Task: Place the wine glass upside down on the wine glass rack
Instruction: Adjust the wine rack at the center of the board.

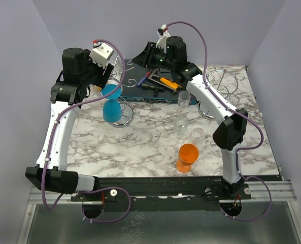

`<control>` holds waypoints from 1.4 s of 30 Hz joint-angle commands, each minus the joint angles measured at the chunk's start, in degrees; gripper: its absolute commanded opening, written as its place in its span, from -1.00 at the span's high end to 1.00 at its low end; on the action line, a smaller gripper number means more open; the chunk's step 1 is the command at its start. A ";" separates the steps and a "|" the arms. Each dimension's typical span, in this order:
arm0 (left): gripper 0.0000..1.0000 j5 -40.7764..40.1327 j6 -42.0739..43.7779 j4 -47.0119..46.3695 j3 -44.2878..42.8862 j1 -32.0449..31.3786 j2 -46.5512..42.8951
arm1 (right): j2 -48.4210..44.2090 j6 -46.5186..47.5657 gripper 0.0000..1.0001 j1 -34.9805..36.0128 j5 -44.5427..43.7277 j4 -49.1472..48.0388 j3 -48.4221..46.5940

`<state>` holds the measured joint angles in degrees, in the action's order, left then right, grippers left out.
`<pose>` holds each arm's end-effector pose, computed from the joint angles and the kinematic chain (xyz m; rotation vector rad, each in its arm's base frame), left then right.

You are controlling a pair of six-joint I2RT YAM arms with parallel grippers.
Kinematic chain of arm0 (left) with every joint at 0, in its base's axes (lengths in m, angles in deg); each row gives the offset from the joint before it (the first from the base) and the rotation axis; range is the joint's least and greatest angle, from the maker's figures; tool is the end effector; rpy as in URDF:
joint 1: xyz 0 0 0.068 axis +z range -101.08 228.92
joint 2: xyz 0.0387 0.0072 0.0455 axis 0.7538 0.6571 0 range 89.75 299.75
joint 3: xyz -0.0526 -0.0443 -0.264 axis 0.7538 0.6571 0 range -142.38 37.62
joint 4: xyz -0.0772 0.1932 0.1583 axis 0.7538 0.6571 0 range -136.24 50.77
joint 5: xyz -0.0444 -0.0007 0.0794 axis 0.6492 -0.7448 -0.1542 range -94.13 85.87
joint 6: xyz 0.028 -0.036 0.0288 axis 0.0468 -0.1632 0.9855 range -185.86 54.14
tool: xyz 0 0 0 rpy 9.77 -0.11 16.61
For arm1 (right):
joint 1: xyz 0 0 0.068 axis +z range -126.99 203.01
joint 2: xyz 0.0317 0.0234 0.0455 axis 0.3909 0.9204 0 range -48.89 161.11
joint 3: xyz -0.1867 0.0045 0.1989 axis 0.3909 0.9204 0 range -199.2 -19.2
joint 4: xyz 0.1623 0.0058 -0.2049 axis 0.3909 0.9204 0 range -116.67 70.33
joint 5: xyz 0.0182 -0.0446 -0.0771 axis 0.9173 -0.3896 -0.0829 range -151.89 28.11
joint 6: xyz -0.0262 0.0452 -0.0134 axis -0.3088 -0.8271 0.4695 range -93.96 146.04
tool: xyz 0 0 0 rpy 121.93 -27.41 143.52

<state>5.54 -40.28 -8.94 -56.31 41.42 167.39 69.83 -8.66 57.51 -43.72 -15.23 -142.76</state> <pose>0.2805 -0.0430 0.4586 0.6566 1.8172 0.0472 0.4001 0.2883 0.4131 -0.2539 1.8041 1.1499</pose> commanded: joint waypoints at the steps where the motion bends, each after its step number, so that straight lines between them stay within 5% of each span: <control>1: -0.35 0.52 0.34 -1.31 -0.22 0.25 0.22 | 0.93 -2.07 0.24 -0.05 2.70 -0.39 1.05; 11: -0.35 -0.09 0.97 -2.32 0.37 0.22 0.66 | -0.98 -9.50 0.99 -0.05 6.81 -3.98 4.13; 42: -0.34 -1.33 1.73 -3.29 0.67 0.30 2.09 | -18.38 -15.60 0.99 3.98 -2.27 -10.91 29.87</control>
<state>6.18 -39.43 -10.33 -56.31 41.02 168.20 53.98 -26.01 58.39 -49.18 -26.70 -115.84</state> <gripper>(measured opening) 0.671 0.029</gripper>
